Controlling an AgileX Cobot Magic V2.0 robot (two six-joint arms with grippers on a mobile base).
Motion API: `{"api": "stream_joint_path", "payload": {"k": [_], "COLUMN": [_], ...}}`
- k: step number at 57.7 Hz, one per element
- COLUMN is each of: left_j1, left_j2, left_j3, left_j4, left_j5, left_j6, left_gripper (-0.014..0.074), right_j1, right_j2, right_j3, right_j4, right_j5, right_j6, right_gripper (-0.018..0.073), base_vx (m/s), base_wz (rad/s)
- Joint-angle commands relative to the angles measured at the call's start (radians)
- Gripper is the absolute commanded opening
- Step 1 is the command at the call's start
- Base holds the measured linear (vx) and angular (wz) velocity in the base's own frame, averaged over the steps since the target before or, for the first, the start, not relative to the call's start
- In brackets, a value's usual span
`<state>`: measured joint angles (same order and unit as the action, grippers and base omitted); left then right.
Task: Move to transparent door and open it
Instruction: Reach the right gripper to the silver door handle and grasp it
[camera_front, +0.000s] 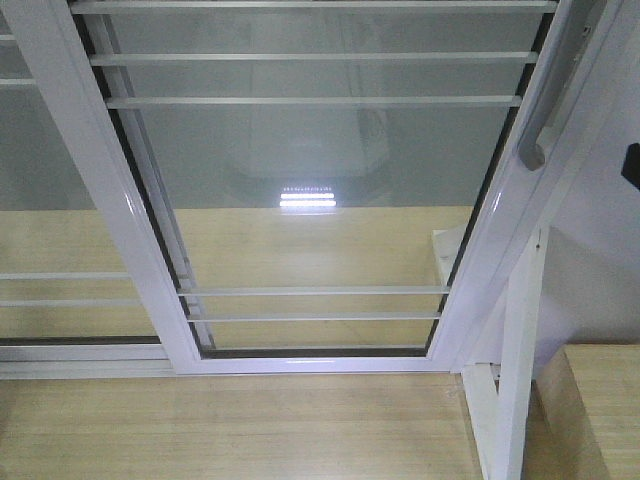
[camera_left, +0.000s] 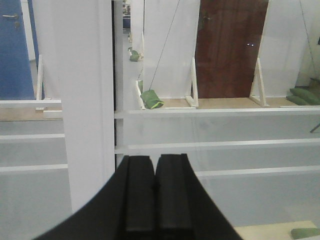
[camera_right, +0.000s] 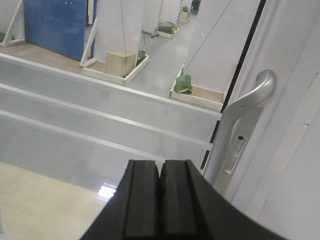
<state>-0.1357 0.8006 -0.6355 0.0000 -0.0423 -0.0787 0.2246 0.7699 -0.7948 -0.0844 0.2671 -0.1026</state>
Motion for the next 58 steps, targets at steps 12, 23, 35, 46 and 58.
{"api": "stream_joint_path", "payload": {"k": [12,23,35,46,58], "left_j1": [-0.002,-0.002,-0.002,-0.002,-0.002], "left_j2": [0.023,0.023,0.023,0.023,0.023], "left_j3": [-0.039,-0.039,-0.039,-0.039,-0.039], "left_j4": [-0.009,0.034,0.041,0.040,0.040], "left_j5": [-0.096,-0.096,-0.087,-0.072,-0.072], "left_j6": [0.002,0.039,0.043,0.043,0.043], "left_gripper": [0.0047,0.0177,0.0365,0.0469,0.0472], "right_j1": [-0.002,-0.002,-0.002,-0.002,-0.004], "right_j2": [0.024,0.024,0.024,0.060,0.163], "right_j3": [-0.037,-0.037,-0.037,-0.037,-0.037], "right_j4": [0.029,0.029,0.029,0.012,-0.058], "right_j5": [-0.093,-0.095,-0.099,-0.111,-0.204], "right_j6": [-0.001,-0.001,-0.001,-0.001,-0.001], "right_gripper": [0.0082,0.0300,0.0489,0.0491,0.0491], "base_vx": [0.00,0.00,0.00,0.00,0.00], "base_wz": [0.00,0.00,0.00,0.00,0.00]}}
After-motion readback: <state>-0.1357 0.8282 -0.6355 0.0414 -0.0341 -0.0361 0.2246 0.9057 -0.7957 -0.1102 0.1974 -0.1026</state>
